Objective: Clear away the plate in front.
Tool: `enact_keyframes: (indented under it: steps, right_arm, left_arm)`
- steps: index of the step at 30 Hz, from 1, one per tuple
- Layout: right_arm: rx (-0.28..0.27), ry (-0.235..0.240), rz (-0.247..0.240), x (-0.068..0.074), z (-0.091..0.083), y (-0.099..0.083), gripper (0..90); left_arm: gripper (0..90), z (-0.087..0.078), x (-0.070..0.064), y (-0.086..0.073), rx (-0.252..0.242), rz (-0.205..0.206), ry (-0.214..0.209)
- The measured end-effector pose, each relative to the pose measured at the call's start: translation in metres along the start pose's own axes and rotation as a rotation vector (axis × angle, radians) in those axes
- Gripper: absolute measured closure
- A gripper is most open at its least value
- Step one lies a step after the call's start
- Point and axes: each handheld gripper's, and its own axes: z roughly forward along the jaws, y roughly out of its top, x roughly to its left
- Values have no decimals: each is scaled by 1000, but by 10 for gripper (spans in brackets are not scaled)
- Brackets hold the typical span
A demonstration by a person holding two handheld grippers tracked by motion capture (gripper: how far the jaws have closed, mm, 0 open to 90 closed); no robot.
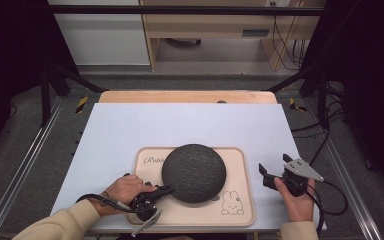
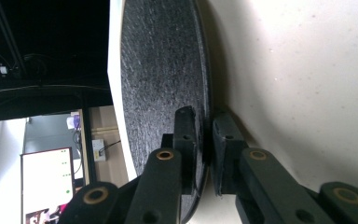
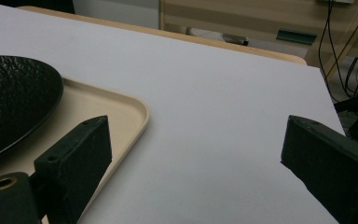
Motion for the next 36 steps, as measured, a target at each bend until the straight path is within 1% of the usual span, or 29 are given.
enact_keyframes:
  steps: [2, 4, 6, 7, 12, 13, 14, 16, 17, 18, 19, 20, 24, 25, 26, 33, 34, 35, 36]
  right_arm:
    - [0, 0, -1, 0, 0, 0, 84]
    - [2, 1, 2, 0, 0, 0, 84]
    - [2, 1, 2, 0, 0, 0, 83]
    - [2, 0, 1, 0, 0, 0, 83]
    - [3, 1, -1, 0, 0, 0, 83]
    - [3, 1, -1, 0, 0, 0, 83]
    - [3, 2, 1, 1, 0, 0, 83]
    - [2, 2, 0, 0, 0, 0, 83]
    - [3, 2, 1, 0, 0, 0, 83]
    - [3, 1, 0, 0, 0, 0, 83]
    - [4, 1, -1, 0, 0, 0, 83]
    - [3, 1, -1, 0, 0, 0, 83]
    - [2, 2, 2, 0, 0, 0, 83]
    - [2, 2, -1, 0, 0, 0, 83]
    - [0, 0, -8, 0, 0, 0, 83]
    - [-1, 2, -4, 0, 0, 1, 83]
    - [-1, 2, -4, 0, 0, 1, 83]
    - [-2, 2, -4, 0, 0, 1, 83]
    - [-2, 2, -4, 0, 0, 1, 83]
  left_arm:
    - [799, 0, 1, 0, 1, 4, 2]
    - [793, 0, 0, 0, -2, -5, 10]
    - [765, -1, 1, 0, -1, -6, 15]
    - [765, -1, 1, 0, 0, -5, 19]
    - [750, -1, 1, -2, 1, -9, 16]
    - [750, -2, 1, -2, 5, 1, 11]
    - [749, -2, 1, -3, 4, -5, 14]
    - [747, -2, 1, -5, 7, 0, 13]
    - [745, -3, 2, -6, 20, 13, 10]
    - [745, -4, 1, -7, 16, 6, 13]
    - [744, -5, 2, -8, 22, 17, 9]
    - [743, -6, 1, -8, 20, 10, 13]
    - [741, -8, 2, -11, 27, 12, 11]
    - [739, -9, 2, -12, 39, 24, 4]
    - [738, -9, 2, -13, 38, 13, 6]
    - [715, -13, 3, -19, 48, 1, 12]
    - [715, -14, 3, -20, 49, 1, 11]
    - [716, -15, 3, -20, 61, 14, 8]
    - [716, -15, 2, -21, 52, -1, 13]
